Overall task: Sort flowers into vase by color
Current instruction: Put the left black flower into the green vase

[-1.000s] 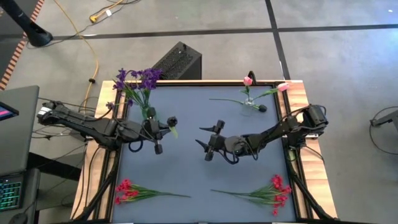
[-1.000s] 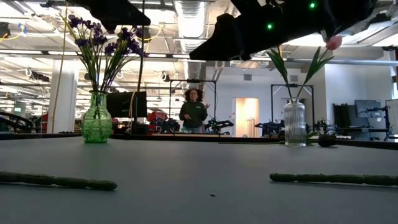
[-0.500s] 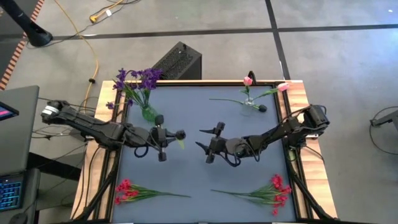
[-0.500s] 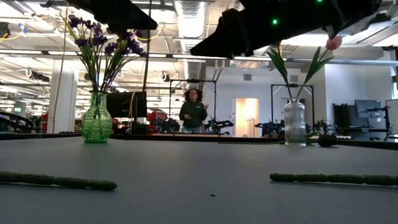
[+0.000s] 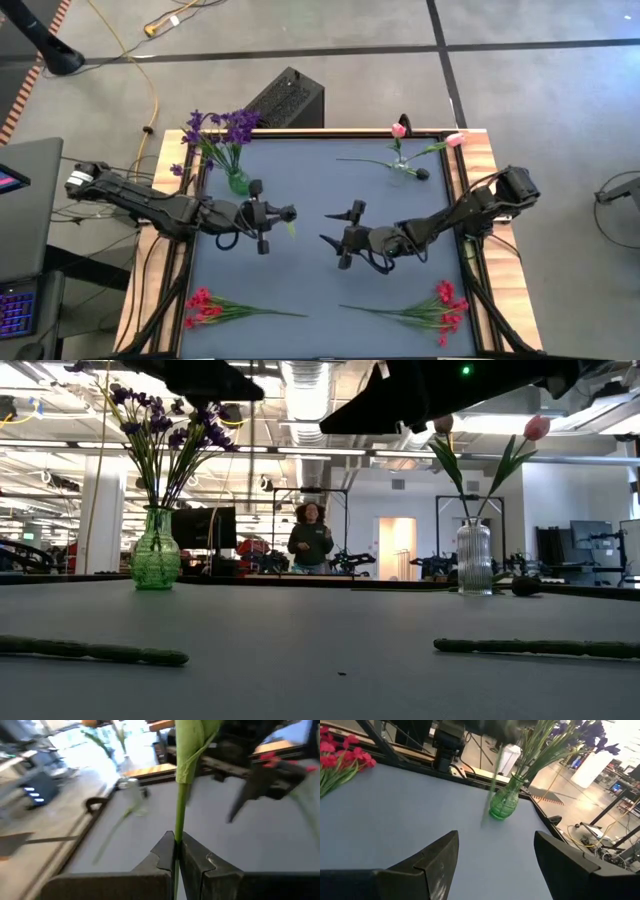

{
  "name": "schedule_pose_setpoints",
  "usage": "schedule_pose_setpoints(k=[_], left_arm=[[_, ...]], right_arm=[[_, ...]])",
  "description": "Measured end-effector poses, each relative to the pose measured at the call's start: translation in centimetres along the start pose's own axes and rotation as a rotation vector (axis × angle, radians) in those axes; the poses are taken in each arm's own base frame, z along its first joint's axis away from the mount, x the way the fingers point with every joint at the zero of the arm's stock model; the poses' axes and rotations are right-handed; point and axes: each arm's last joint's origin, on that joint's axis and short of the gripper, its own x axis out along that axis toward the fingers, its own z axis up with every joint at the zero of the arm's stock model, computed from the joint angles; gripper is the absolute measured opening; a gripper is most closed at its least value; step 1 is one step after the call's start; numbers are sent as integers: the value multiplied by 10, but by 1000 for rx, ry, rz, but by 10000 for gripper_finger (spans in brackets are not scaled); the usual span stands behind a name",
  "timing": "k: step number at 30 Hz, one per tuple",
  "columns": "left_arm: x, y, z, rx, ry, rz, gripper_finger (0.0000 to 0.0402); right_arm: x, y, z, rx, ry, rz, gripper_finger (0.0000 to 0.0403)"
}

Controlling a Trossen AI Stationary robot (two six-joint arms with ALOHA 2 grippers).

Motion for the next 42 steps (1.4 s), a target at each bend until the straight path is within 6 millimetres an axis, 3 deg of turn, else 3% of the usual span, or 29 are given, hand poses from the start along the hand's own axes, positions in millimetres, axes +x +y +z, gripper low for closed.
schedule_pose_setpoints(k=[6, 11, 15, 26, 42], left_arm=[[-33, 23, 15, -25, 45, 152, 0], [-62, 44, 13, -31, 75, 325, 0], [-73, 56, 10, -37, 94, 408, 0], [-72, 76, -1, -23, 194, 566, 0], [-77, 87, -21, -72, 209, 618, 0]], right_arm=[[-1, 1, -1, 1, 7, 5, 286], [-1, 1, -1, 15, 7, 8, 286], [0, 1, -1, 21, 6, 9, 286], [0, 1, 0, 31, 2, 14, 286], [0, 2, -1, 28, 2, 29, 286]])
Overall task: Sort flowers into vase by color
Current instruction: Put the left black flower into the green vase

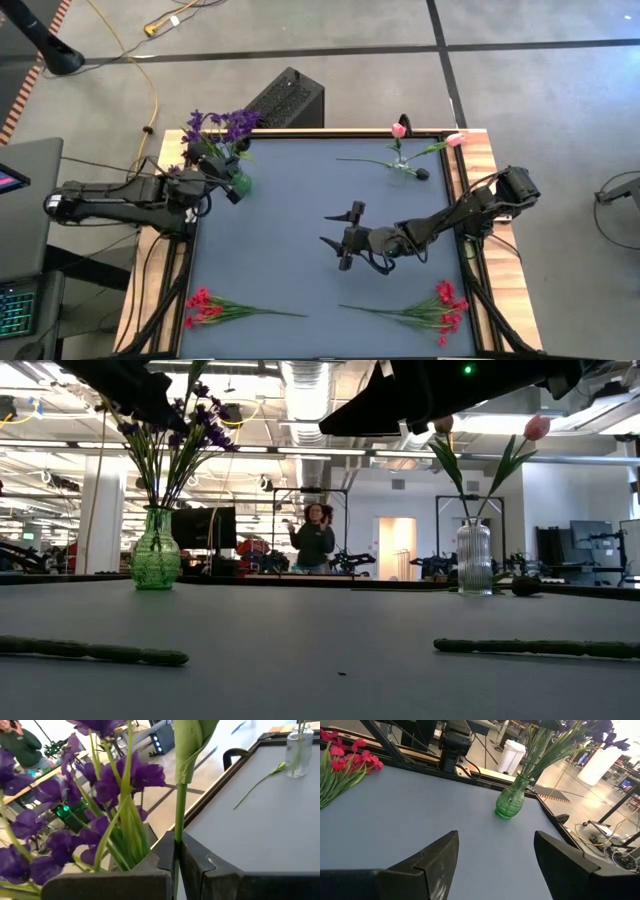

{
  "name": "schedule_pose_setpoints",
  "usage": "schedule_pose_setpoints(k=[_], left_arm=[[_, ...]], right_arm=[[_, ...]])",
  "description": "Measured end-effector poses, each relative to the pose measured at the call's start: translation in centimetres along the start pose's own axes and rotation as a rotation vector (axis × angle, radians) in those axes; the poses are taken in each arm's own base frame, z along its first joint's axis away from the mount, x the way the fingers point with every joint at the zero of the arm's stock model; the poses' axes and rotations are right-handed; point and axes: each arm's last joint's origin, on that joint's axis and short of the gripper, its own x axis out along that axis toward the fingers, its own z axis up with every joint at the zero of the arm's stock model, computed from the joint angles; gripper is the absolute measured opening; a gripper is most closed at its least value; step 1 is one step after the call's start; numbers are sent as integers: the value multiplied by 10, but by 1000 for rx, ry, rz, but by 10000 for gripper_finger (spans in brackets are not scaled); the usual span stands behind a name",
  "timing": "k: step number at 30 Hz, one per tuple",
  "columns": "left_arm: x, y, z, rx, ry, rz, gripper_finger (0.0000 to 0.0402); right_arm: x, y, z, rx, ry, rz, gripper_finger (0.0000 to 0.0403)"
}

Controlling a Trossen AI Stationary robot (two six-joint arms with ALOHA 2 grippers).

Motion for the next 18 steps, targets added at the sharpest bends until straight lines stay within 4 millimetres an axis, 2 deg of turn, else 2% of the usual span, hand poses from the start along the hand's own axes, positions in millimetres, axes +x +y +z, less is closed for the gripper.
schedule_pose_setpoints(k=[18], left_arm=[[-1, 1, -4, -32, 29, -14, 0]], right_arm=[[0, 0, 0, 1, -2, 0, 286]])
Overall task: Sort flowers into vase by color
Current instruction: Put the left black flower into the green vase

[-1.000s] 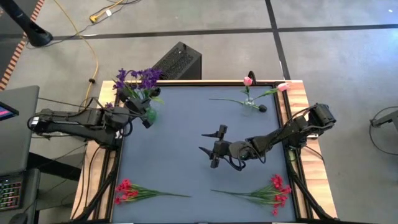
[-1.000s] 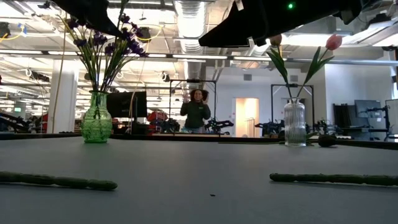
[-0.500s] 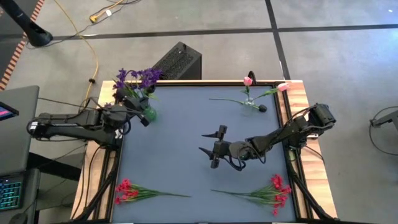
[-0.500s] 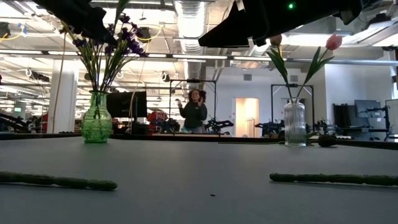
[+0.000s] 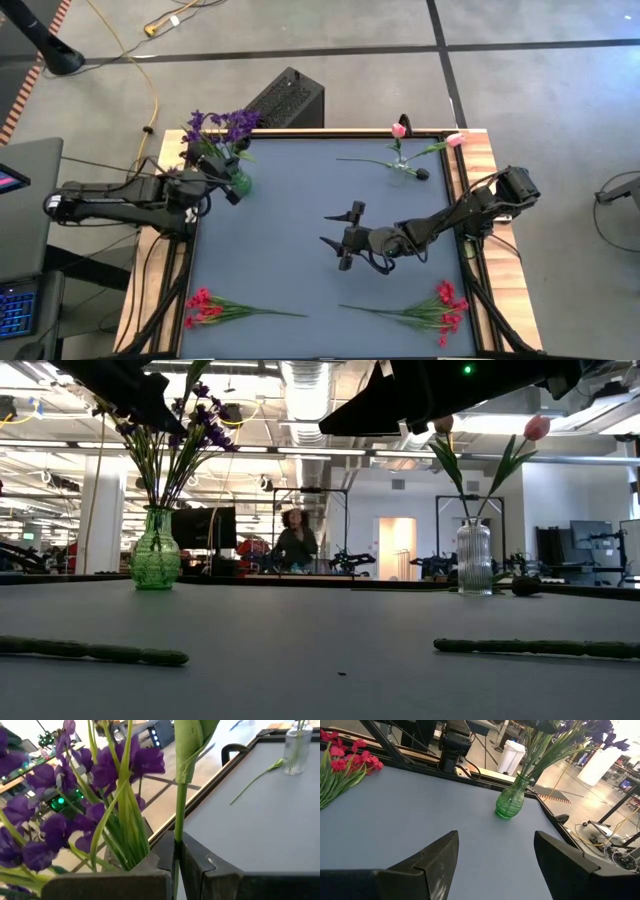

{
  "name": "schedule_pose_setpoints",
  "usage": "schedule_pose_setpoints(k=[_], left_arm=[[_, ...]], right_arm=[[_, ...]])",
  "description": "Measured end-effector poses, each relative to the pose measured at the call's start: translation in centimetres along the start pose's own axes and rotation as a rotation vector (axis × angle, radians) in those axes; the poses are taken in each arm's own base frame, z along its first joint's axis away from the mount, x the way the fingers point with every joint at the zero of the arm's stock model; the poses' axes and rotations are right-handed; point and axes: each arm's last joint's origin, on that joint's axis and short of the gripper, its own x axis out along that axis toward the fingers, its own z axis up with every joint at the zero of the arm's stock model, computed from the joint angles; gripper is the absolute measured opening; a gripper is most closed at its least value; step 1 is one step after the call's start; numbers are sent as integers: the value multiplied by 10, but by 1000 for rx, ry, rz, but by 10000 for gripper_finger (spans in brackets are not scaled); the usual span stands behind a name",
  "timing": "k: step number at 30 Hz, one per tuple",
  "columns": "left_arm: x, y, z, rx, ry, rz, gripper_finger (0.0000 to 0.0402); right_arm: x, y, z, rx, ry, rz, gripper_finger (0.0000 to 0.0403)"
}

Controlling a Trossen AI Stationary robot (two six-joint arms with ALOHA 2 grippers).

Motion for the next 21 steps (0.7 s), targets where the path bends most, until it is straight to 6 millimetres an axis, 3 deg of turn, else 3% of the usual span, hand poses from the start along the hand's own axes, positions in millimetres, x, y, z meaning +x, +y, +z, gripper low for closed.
schedule_pose_setpoints(k=[12, 21], left_arm=[[14, -1, -34, -38, -1, 68, 0], [11, 0, -25, -118, -95, -75, 0]], right_arm=[[0, 0, 0, -2, 0, 1, 286], [0, -1, 0, -1, 1, -2, 286]])
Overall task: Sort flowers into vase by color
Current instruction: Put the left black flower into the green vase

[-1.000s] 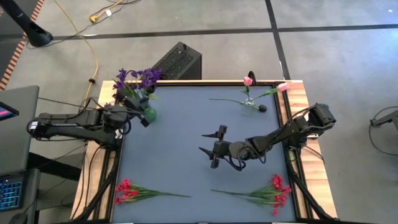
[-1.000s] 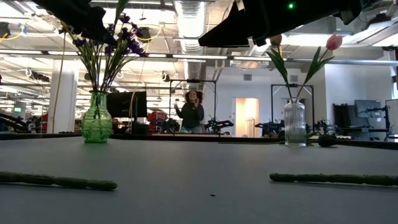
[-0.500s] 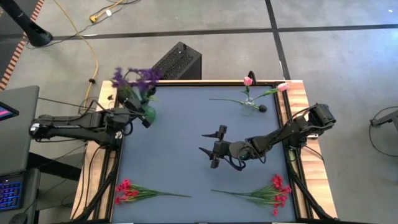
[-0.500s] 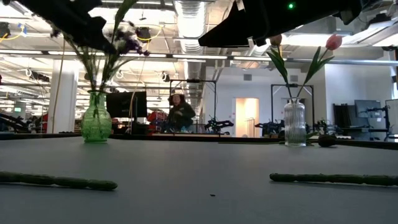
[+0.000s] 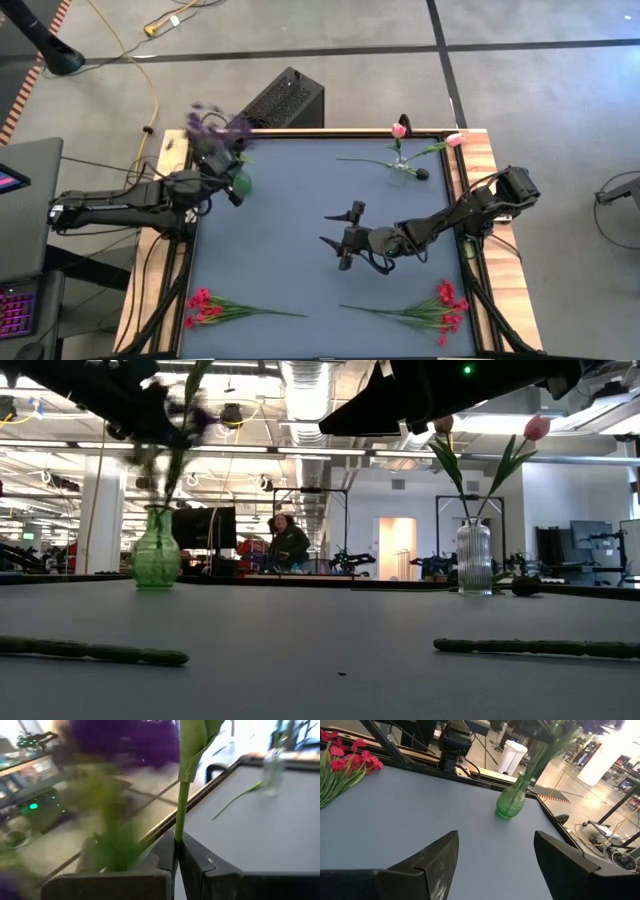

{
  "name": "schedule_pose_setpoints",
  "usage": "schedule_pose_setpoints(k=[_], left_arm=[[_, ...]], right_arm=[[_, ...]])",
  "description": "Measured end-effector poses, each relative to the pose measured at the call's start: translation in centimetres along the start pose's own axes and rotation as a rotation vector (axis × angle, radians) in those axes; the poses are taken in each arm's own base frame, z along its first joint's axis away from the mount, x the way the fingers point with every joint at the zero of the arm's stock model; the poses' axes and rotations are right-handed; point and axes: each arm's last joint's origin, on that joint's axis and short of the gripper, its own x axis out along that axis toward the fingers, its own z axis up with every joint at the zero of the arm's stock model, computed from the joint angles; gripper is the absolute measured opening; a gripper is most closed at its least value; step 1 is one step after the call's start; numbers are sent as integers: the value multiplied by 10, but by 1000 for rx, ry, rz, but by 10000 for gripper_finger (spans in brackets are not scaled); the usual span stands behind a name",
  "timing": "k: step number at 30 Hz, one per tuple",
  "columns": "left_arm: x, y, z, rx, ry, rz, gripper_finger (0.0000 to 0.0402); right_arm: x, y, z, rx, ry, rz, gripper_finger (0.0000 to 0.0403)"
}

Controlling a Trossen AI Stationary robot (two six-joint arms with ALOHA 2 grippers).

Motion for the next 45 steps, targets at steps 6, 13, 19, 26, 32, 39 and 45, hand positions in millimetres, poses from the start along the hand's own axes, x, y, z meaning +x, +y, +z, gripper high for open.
schedule_pose_setpoints(k=[6, 13, 19, 26, 32, 39, 45], left_arm=[[0, 0, 0, 2, -3, 9, 0], [0, 1, 1, -18, -4, 44, 0], [0, 4, 0, -30, -4, 126, 0], [0, 4, 0, -74, -5, 128, 0], [0, 2, 1, -95, -6, 67, 0], [-6, 5, 15, -115, 9, 1, 0], [-8, 8, 14, -89, 39, 60, 0]], right_arm=[[0, 0, 0, 1, 1, 0, 286], [0, 0, 0, 0, 3, 1, 286], [0, 0, -1, -3, 7, 1, 286], [0, 0, -1, -3, 7, 1, 286], [0, 0, -1, -3, 7, 1, 286], [0, 0, -1, -5, 10, 2, 286], [0, 0, -2, -7, 14, 3, 286]])
